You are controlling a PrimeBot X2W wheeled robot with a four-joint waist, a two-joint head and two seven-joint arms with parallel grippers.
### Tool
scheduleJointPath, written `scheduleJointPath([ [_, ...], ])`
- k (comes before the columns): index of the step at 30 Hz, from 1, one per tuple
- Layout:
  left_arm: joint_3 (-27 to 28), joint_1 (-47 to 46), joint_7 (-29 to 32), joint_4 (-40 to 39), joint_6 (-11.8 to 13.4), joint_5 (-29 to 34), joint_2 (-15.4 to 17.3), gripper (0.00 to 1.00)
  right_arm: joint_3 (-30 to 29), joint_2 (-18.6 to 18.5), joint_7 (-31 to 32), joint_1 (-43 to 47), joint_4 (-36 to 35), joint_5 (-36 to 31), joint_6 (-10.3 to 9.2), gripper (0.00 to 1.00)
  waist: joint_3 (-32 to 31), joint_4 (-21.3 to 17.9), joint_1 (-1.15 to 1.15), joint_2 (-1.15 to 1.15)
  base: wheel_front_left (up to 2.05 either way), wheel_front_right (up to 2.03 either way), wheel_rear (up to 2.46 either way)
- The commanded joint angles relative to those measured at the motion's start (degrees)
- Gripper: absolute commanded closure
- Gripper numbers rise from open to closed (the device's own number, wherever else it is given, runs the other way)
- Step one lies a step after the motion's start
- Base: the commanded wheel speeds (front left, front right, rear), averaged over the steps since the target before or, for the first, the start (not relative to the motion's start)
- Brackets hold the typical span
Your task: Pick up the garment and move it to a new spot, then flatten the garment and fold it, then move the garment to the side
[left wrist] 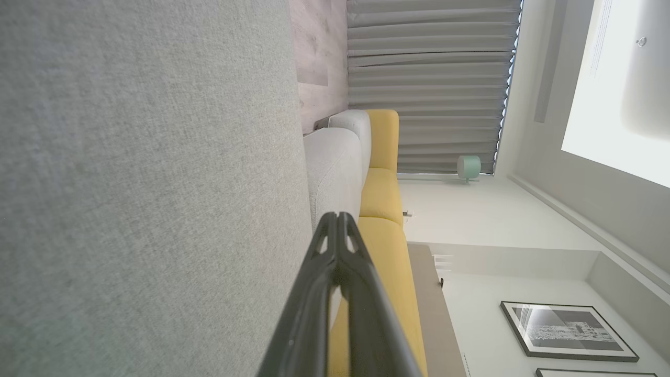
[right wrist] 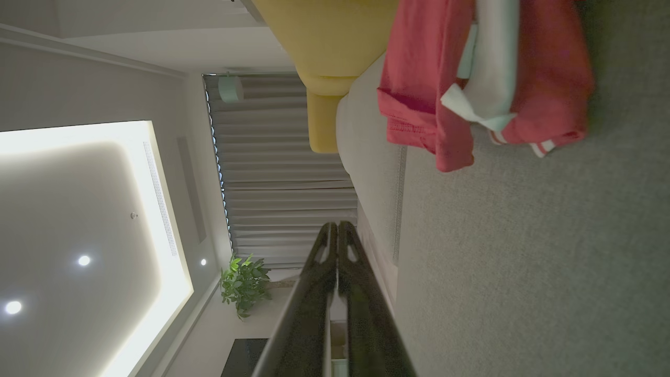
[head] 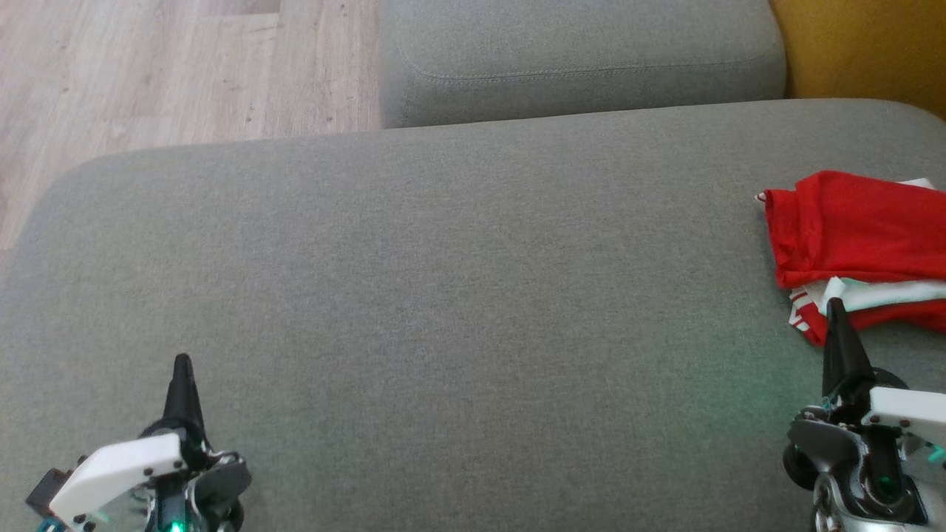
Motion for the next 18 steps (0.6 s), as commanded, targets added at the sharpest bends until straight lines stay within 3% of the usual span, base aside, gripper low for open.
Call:
scheduleJointPath([
  [1,2.2,-2.2,0.2,-1.7,-0.4,-0.1,0.5,1.0,1.2,-0.3,0.3,-1.4,-2.3,0.4,-0.04,1.0,0.0,0.0,0.0,0.0,0.0,0.0,0.0],
  [18,2.3,-2.3,0.3,-1.7,-0.4,-0.1,0.5,1.0,1.1,-0.3,0.3,-1.4,-2.3,0.4,-0.04,1.0,0.0,0.0,0.0,0.0,0.0,0.0,0.0],
])
